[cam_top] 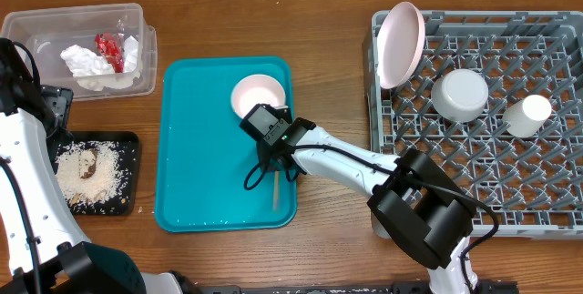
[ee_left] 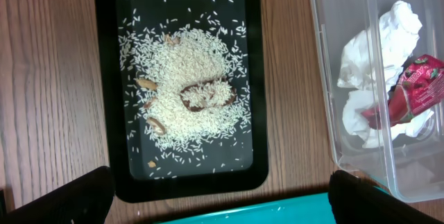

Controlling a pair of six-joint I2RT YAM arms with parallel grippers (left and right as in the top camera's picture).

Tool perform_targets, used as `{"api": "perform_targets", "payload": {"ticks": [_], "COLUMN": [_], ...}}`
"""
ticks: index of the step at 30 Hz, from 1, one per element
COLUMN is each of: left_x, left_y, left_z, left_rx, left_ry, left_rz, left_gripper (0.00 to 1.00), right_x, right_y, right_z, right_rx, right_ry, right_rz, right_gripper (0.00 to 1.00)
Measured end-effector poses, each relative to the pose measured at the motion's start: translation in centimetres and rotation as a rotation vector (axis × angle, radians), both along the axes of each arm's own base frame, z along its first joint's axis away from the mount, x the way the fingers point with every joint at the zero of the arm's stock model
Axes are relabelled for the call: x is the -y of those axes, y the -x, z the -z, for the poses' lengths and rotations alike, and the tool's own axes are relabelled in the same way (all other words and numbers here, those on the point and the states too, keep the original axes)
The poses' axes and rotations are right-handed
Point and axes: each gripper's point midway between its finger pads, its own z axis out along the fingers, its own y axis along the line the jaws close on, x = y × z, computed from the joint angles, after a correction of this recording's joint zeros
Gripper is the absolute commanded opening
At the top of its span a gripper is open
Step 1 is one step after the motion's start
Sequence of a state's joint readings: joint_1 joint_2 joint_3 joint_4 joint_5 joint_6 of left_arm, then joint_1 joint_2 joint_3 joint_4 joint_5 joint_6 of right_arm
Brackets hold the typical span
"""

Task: Sort waste into correct bins and load items into the dishwasher
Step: 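Carry the wooden stick right and drop it into the rack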

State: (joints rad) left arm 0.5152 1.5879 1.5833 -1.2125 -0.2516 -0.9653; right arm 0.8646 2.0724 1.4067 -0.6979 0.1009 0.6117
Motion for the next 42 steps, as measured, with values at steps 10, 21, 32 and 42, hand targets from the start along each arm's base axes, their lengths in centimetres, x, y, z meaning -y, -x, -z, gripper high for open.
{"api": "perform_targets", "payload": {"ticks": [10, 21, 32, 42], "left_x": [0.0, 0.0, 0.0, 0.0], "left_y": [0.0, 0.0, 0.0, 0.0], "left_z": [0.0, 0.0, 0.0, 0.0], "left_rx": [0.000, 0.000, 0.000, 0.000], "left_ry": [0.000, 0.000, 0.000, 0.000], "left_rz": [0.000, 0.000, 0.000, 0.000], "left_gripper": [1.00, 1.00, 1.00, 1.00], "right_x": [0.6, 7.4, 21.9, 24.6], "right_y": [0.8, -2.5, -1.9, -2.3], "right_z": [-2.8, -13.2, -17.4, -14.4], "right_rx": [-0.074, -0.038, -0.154, -0.187], "right_ry": [0.054, 0.035, 0.141, 0.161], "right_rz": [0.010, 0.087, 0.299, 0.277], "right_gripper": [0.04, 0.04, 0.04, 0.23]}}
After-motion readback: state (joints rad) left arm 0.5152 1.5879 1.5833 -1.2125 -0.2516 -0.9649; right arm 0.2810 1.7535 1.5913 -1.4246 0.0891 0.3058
